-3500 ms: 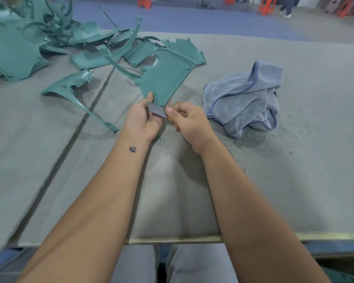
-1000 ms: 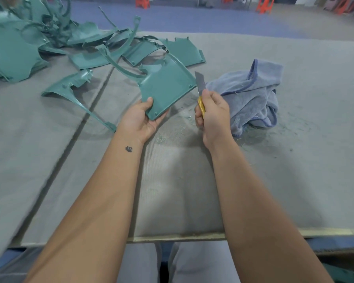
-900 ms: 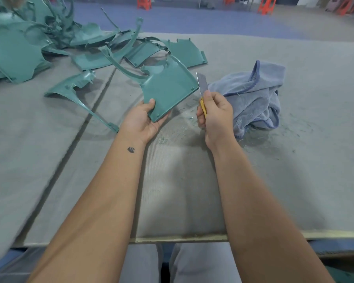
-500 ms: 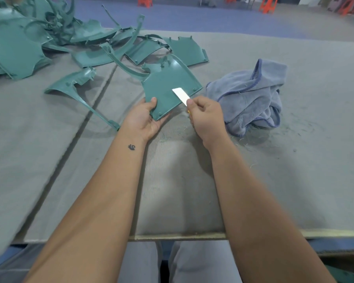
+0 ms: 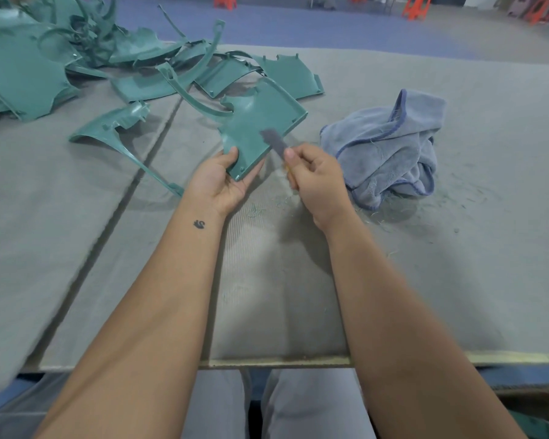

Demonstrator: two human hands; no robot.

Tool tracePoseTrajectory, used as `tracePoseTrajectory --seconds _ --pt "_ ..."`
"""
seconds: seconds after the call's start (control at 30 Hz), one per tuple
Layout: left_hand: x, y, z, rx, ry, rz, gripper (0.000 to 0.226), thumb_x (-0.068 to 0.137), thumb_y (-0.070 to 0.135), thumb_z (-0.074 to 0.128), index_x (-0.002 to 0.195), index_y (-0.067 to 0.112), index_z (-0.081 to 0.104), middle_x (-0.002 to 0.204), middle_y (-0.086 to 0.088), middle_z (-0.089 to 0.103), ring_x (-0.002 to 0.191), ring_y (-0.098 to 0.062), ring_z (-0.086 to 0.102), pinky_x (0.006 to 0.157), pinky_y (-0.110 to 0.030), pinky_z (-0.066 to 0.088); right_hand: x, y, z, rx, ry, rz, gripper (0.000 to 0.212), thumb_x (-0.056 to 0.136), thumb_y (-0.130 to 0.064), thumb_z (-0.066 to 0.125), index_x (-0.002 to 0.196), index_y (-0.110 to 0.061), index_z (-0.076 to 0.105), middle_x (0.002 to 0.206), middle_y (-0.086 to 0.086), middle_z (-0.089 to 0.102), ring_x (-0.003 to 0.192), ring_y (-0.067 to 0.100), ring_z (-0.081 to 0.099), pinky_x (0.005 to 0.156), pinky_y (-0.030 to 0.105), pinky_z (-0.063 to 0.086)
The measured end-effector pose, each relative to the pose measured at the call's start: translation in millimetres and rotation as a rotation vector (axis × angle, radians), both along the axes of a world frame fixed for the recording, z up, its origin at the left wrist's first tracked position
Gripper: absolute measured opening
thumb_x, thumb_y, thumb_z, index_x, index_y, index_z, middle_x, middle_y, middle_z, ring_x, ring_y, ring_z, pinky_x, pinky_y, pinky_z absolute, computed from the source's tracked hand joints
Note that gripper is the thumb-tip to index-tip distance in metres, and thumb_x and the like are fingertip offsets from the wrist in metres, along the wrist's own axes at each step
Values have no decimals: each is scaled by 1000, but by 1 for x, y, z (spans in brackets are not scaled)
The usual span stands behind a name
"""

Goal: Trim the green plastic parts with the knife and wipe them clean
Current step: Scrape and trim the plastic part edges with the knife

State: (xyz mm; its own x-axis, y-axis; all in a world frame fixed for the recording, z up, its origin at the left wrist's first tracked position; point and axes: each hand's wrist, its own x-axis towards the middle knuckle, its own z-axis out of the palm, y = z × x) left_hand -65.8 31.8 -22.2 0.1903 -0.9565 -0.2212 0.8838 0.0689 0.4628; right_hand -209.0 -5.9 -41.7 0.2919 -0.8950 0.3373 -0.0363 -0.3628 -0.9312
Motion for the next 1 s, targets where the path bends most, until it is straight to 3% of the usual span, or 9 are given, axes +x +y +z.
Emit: tracePoseTrajectory --seconds 0.1,0.23,0.33,0.43,0.57,0.7,0.8,0.9,1.0 --pt "3 1 0 -4 32 -12 31 103 2 35 129 -7 50 115 -21 62 102 -30 62 68 -38 60 -3 0 4 51 -143 -6 25 99 -17 50 75 -21 55 55 -4 48 47 5 37 47 16 33" --pt "3 2 0 -16 90 -51 30 103 3 36 126 -9 50 116 -23 62 99 -31 64 69 -39 59 0 4 4 -61 41 30 19 96 -15 54 78 -21 59 60 -3 54 50 2 45 52 16 38" --pt "2 2 2 3 51 -32 23 103 4 37 108 -9 55 99 -24 66 74 -32 71 64 -36 59 4 6 3 -168 167 56 15 95 -12 55 81 -14 59 62 0 53 60 16 50 60 35 45" --pt "2 4 2 -4 104 -64 24 102 3 38 107 -14 55 109 -26 65 91 -31 67 67 -36 59 4 7 6 -147 64 17 17 98 -10 50 84 -19 54 66 4 51 63 20 46 62 41 43" --pt "2 4 2 12 116 -99 25 101 1 41 113 -15 54 116 -27 62 99 -32 64 64 -39 61 2 6 9 -153 -26 -29 10 100 -7 45 99 -12 53 73 -2 47 71 15 44 67 29 40" --pt "4 4 2 6 159 -105 27 101 1 40 116 -17 52 115 -29 62 100 -33 64 68 -40 60 3 7 7 -191 83 -50 10 99 -8 47 97 -13 55 70 -11 46 65 8 41 65 23 37" --pt "6 3 3 7 191 -85 28 102 2 38 115 -18 51 109 -32 64 107 -32 61 69 -40 58 3 9 5 -214 162 -53 10 98 -9 49 93 -14 56 70 -1 49 64 10 40 61 27 36" --pt "6 1 3 -10 239 -57 35 103 3 35 131 -15 45 130 -25 56 124 -28 54 72 -37 56 4 10 3 -244 348 17 9 95 -11 52 91 -13 60 70 7 54 65 20 46 61 32 38" --pt "3 1 3 5 185 -40 28 103 2 35 117 -16 52 138 -24 51 122 -29 54 73 -37 56 6 10 7 -231 237 18 10 95 -8 53 88 -10 60 66 -5 49 63 12 42 61 30 35"
